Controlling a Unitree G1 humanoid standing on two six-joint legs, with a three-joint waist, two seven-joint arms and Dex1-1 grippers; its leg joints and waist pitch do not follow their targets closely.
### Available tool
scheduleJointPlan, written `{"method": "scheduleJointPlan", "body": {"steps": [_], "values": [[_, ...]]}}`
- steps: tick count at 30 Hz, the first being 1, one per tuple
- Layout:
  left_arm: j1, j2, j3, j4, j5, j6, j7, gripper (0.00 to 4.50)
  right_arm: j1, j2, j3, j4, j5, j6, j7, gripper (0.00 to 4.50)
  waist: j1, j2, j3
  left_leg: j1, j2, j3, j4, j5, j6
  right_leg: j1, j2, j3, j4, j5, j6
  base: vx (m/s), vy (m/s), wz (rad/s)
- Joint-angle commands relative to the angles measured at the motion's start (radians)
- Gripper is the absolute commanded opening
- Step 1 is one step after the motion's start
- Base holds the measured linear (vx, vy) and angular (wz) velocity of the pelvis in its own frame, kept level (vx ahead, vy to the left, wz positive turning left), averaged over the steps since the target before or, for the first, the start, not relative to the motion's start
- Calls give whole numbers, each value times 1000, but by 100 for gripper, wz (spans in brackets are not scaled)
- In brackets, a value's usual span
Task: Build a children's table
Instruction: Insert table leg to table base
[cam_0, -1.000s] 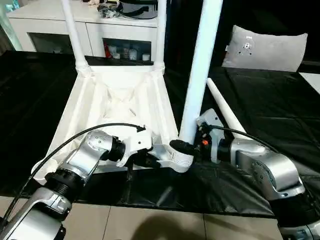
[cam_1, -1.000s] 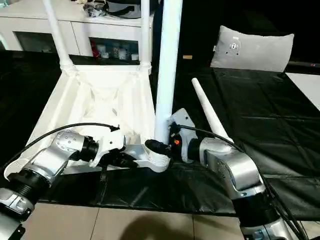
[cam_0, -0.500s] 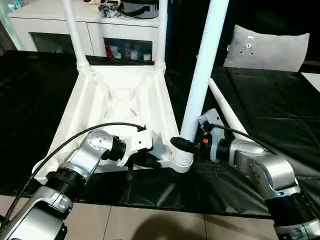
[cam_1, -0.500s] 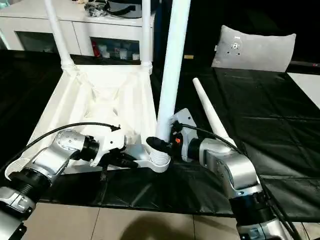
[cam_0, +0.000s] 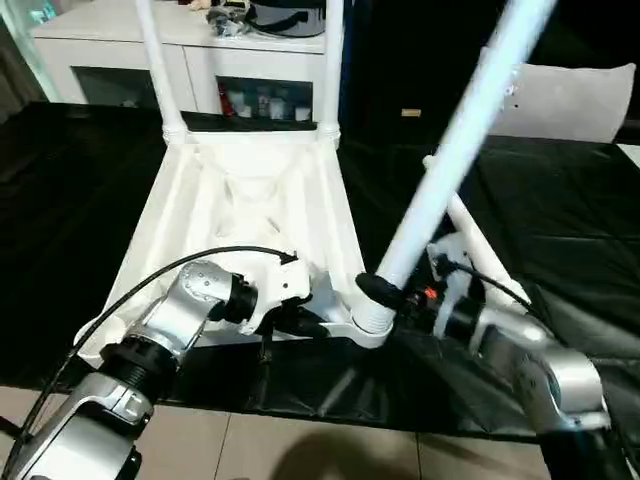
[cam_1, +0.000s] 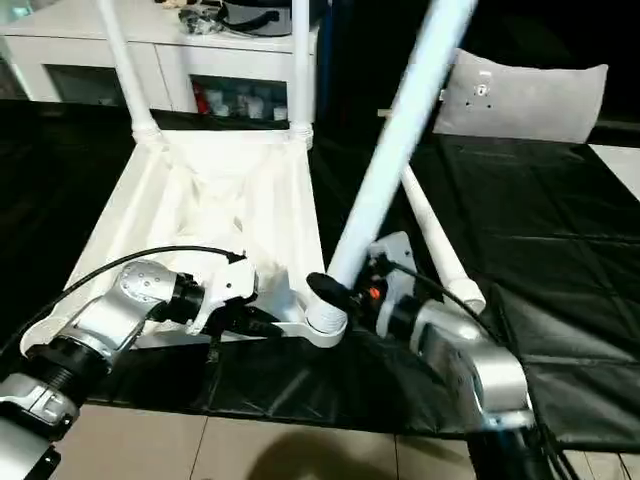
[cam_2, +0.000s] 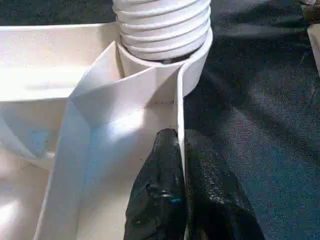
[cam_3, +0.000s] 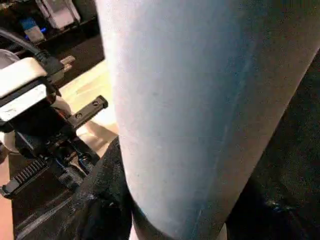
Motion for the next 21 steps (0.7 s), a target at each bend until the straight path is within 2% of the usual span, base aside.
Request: {"method": "scheduleJointPlan", "body": {"steps": [1, 3, 5, 11, 16, 19, 20, 21], "values": [[-22, 3, 32, 4, 15, -7, 33, 0, 46, -26, 55, 51, -85, 10, -24, 190, -9, 12, -47, 3, 24, -4, -95, -372, -28, 26, -42, 43, -104, -501, -120, 0, 0, 0], [-25, 1, 31, 10, 16, -9, 34, 0, 50, -23, 52, 49, -88, 0, -32, 190, -11, 12, -47, 2, 24, -6, -97, -373, -27, 27, -42, 42, -106, -520, -110, 0, 0, 0], [-28, -3, 31, 18, 18, -13, 36, 0, 60, -13, 41, 52, -86, -14, -41, 190, -13, 12, -45, 9, 24, -7, -97, -406, -26, 20, -43, 41, -114, -553, -102, 0, 0, 0], [-33, 1, 29, 24, 26, -20, 36, 0, 65, -17, 51, 55, -94, -37, -43, 190, -18, 13, -45, 5, 25, -9, -100, -417, -19, 20, -42, 41, -113, -539, -106, 0, 0, 0], [-33, 10, 20, 23, 39, -28, 31, 0, 52, -75, 140, 68, -188, -89, -14, 190, -22, 13, -42, 5, 24, -10, -100, -429, -21, 19, -43, 39, -118, -569, -94, 0, 0, 0], [-32, 11, 18, 19, 44, -29, 27, 0, 39, -99, 185, 79, -217, -94, 9, 190, -25, 13, -41, 5, 23, -11, -101, -431, -16, 20, -43, 37, -122, -595, -82, 0, 0, 0], [-32, 12, 18, 17, 45, -29, 27, 0, 37, -104, 193, 80, -222, -94, 14, 190, -26, 13, -43, 8, 24, -11, -101, -427, -14, 19, -44, 38, -122, -589, -85, 0, 0, 0], [-33, 12, 18, 17, 45, -30, 26, 0, 36, -108, 201, 82, -224, -92, 21, 190, -26, 12, -44, 5, 25, -11, -103, -419, -12, 22, -43, 38, -121, -568, -92, 0, 0, 0]]}}
